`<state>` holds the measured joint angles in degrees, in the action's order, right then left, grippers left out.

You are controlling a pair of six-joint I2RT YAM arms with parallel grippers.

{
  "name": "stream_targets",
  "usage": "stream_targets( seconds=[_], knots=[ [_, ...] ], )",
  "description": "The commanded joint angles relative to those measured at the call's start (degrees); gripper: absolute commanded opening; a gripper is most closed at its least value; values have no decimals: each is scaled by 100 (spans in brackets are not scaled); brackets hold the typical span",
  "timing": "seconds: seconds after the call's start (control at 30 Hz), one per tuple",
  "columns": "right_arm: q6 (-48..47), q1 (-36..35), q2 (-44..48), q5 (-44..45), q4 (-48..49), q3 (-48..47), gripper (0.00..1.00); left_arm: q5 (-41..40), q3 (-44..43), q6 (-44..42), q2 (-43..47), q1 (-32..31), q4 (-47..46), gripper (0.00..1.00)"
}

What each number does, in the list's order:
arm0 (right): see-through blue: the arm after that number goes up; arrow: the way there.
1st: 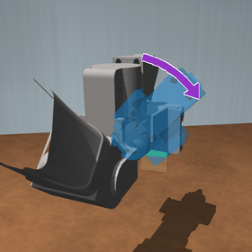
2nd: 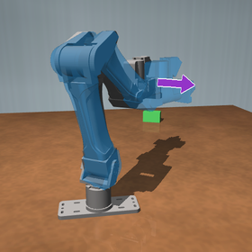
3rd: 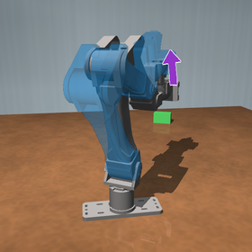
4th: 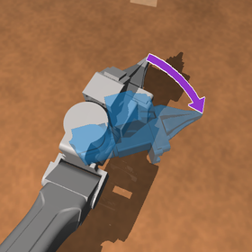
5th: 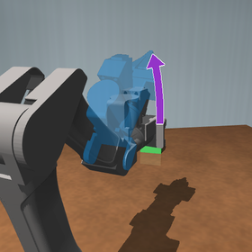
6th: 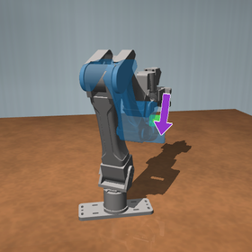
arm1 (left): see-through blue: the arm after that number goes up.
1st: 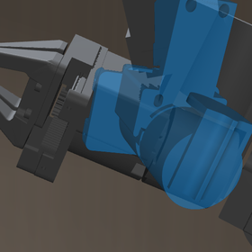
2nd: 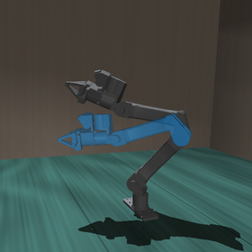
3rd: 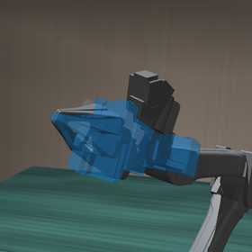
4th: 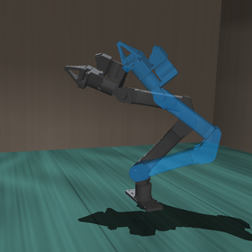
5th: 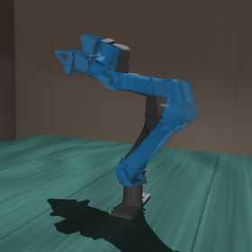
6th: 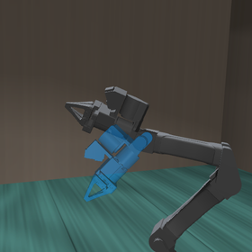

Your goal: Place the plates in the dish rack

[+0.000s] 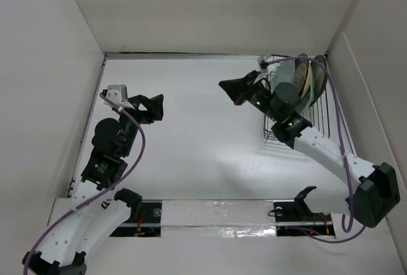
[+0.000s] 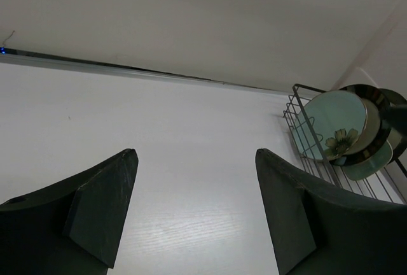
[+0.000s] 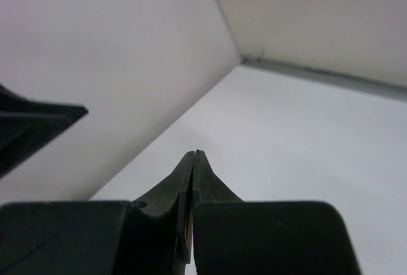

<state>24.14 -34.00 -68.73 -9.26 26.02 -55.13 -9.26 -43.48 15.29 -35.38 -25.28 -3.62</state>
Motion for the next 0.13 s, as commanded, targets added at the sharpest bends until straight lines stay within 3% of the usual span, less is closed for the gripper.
stream_targets(
  seconds=[0.0,0.1],
  knots=[
    [117,-133,-299,-692,351,99,3,-42,7,-8,22,14,-280,72],
    [82,-133,-238,-464,351,108,19,-129,7,-8,-31,14,-254,71]
  ],
)
